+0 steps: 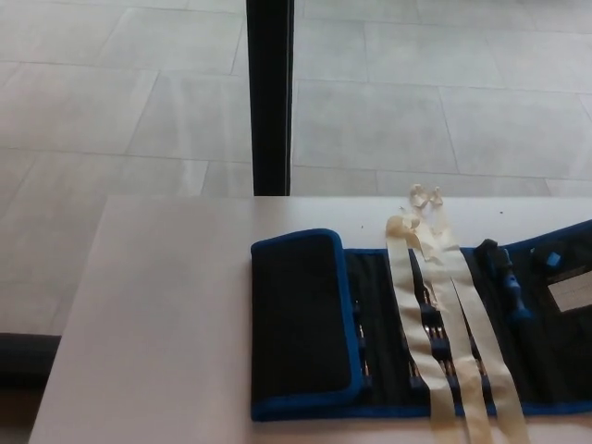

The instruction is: The robot uses its right hand to lift an edge of the toolkit kept in middle of the desk and make one fold in it

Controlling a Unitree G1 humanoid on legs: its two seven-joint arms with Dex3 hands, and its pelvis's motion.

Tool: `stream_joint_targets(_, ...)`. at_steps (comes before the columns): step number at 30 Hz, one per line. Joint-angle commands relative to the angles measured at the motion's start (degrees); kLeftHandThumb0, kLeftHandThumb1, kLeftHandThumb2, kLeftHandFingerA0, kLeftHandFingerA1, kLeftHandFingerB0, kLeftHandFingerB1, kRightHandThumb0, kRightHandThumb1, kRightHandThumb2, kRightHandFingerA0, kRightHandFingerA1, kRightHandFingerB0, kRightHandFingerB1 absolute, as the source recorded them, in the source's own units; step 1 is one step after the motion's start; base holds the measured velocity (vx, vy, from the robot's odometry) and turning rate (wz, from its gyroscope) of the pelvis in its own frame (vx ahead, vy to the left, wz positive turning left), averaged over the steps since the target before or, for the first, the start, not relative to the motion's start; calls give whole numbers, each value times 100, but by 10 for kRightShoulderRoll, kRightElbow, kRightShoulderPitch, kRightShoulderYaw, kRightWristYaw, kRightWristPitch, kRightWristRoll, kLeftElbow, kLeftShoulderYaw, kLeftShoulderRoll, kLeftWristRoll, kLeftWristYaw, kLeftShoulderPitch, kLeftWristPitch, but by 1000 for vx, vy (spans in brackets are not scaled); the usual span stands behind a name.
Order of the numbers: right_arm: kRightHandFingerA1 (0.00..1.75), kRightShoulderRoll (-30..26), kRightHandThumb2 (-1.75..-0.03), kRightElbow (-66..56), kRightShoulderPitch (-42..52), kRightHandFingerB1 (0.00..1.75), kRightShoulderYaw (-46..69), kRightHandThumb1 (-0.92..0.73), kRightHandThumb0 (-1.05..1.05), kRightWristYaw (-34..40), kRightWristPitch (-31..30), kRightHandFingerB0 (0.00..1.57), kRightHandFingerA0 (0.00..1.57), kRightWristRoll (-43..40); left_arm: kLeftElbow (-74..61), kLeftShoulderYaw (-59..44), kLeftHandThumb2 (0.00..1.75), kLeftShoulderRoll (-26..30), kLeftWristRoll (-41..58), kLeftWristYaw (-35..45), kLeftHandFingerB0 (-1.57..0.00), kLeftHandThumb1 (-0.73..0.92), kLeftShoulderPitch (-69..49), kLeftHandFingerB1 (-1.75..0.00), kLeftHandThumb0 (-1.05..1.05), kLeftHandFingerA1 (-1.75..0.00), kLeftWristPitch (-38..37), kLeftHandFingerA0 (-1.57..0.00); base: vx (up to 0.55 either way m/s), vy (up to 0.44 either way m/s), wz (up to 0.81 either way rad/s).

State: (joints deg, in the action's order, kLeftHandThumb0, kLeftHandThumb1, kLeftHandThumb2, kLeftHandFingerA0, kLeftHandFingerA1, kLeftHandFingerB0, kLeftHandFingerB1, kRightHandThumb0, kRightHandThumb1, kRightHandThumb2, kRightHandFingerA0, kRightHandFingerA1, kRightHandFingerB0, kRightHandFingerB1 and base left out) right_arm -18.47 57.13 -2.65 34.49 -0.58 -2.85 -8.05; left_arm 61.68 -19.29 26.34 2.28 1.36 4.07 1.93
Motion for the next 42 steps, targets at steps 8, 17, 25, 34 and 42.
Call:
stream_joint_targets(8, 155, -154, -66, 40, -111, 71, 325, -85, -80, 121, -1, 0, 62, -260, 88, -139, 113, 67, 103, -18, -40, 74, 49, -60, -81, -69, 23, -53, 0, 0, 0)
stream_joint_targets(17, 127, -205, -64, 1, -220, 87, 345, -82, -80, 128, -8, 5, 47, -242, 101, -149, 113, 65, 91, -12, -38, 74, 49, -59, -80, -68, 15, -52, 0, 0, 0)
stream_joint_targets(25, 87, -175, -61, -90, -279, 72, 297, -69, -82, 126, -43, 46, 76, -227, 109, -159, 75, 66, 93, -8, -39, 92, 48, -51, -83, -66, 12, -53, 0, 0, 0)
stream_joint_targets(34, 64, -114, -61, -250, -231, 58, 195, -68, -86, 74, -130, 50, 75, -245, 112, -158, 112, 67, 101, -4, -38, 73, 43, -59, -80, -68, 10, -49, 0, 0, 0)
stream_joint_targets(42, 49, -58, -62, -358, -132, 38, 87, -73, -70, -9, -189, 37, 52, -255, 113, -156, 73, 72, 108, -7, -41, 92, 40, -51, -84, -65, 9, -52, 0, 0, 0)
